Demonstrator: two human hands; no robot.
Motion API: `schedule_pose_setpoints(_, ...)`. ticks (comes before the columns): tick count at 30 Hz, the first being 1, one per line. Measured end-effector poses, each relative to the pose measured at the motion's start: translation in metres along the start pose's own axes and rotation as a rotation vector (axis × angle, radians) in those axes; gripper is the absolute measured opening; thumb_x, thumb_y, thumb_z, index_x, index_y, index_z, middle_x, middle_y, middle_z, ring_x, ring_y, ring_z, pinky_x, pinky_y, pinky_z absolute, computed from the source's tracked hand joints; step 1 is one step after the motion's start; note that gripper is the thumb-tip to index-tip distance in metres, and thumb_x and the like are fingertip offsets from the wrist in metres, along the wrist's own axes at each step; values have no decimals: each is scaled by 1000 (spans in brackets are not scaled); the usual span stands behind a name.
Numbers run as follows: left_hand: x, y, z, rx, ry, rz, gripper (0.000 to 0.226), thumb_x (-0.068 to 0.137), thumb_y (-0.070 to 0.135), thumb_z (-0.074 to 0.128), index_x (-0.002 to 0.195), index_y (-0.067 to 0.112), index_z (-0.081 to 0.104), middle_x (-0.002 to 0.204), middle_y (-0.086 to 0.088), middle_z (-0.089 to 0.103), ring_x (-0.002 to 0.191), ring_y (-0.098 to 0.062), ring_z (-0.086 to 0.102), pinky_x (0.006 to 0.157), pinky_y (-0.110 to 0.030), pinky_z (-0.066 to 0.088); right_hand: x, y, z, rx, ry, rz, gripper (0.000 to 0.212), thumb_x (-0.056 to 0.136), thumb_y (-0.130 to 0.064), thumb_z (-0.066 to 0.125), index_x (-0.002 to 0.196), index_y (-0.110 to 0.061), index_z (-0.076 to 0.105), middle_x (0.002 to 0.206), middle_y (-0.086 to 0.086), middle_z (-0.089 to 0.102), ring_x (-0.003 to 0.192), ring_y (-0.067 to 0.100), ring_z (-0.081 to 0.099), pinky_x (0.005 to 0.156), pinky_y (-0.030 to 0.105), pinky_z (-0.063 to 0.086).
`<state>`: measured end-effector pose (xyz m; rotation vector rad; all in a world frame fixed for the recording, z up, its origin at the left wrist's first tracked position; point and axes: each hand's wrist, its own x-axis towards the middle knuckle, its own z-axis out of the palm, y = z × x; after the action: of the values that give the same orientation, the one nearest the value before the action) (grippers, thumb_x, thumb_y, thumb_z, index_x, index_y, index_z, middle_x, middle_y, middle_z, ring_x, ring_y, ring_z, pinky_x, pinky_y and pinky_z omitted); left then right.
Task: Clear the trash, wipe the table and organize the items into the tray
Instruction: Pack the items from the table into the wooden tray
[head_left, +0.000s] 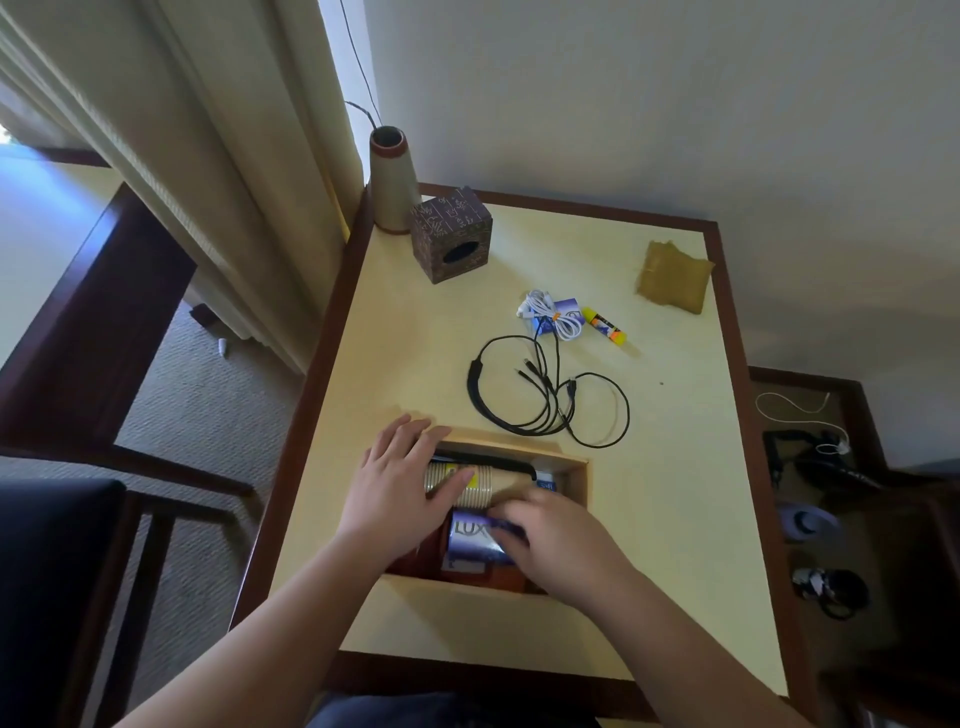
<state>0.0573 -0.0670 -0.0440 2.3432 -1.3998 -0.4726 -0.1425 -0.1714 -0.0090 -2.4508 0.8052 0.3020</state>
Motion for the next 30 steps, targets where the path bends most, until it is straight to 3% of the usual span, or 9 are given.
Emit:
schedule_pose_setpoints(2, 0, -1, 0, -3, -7, 2, 67, 97, 77, 42, 149, 35, 46, 156, 8, 45, 155, -17, 22, 120, -46, 35, 6, 5, -16, 20, 10, 16, 25, 102, -49, 51, 99, -32, 69, 93, -12, 62, 80, 7, 63, 72, 34, 58)
schedule_pose_setpoints(4, 0, -1, -1, 1, -16, -2, 67, 97, 77, 42, 150, 36, 45, 157, 9, 44, 155, -16, 21, 121, -46, 34, 15, 13, -39, 85, 88, 54, 26, 103, -47, 51, 92, -32, 69, 80, -13, 65, 66, 3, 62, 64, 30, 58)
schedule_pose_setpoints(7, 0, 0, -2, 3, -22, -14, 66, 98, 76, 43, 150, 36, 44, 157, 11, 43, 155, -13, 18, 121, -44, 32, 40, 35, -76, 196, 324, 138, 24, 103, -39, 58, 91, -25, 72, 75, -12, 68, 64, 8, 64, 58, 28, 55)
schedule_pose_setpoints(11, 1, 2, -3, -1, -42, -34, 68, 97, 77, 42, 151, 36, 44, 158, 11, 41, 155, -13, 16, 121, -44, 30, 93, 90, -100, 252, 548, 337, 21, 100, -31, 63, 91, -16, 74, 80, -2, 69, 77, 24, 67, 66, 30, 46)
schedule_pose_setpoints(14, 2, 2, -2, -7, -44, -41, 69, 96, 79, 41, 150, 36, 43, 158, 10, 40, 155, -13, 18, 121, -47, 32, 135, 135, -103, 244, 494, 489, 19, 95, -31, 63, 108, -19, 71, 102, 4, 67, 88, 28, 65, 72, 31, 44)
schedule_pose_setpoints(19, 1, 1, 0, -17, -32, -45, 66, 96, 77, 45, 149, 38, 44, 157, 12, 42, 154, -13, 20, 121, -49, 35, 183, 175, -106, 69, 258, 642, 55, 97, -29, 59, 150, -21, 47, 142, 19, 44, 130, 43, 44, 97, 43, 43)
schedule_pose_setpoints(24, 2, 3, 0, -6, -25, -54, 68, 96, 79, 43, 149, 37, 46, 157, 10, 44, 155, -13, 21, 121, -46, 34, 216, 192, -100, -8, 153, 687, 38, 94, -29, 56, 130, -17, 60, 132, 20, 52, 119, 45, 53, 91, 42, 48)
schedule_pose_setpoints(30, 3, 3, 1, 4, -18, -58, 67, 96, 78, 45, 148, 36, 48, 155, 9, 47, 154, -14, 24, 121, -46, 35, 217, 189, -88, 19, 308, 835, 35, 96, -30, 63, 122, -7, 61, 131, 18, 52, 123, 39, 49, 92, 47, 47)
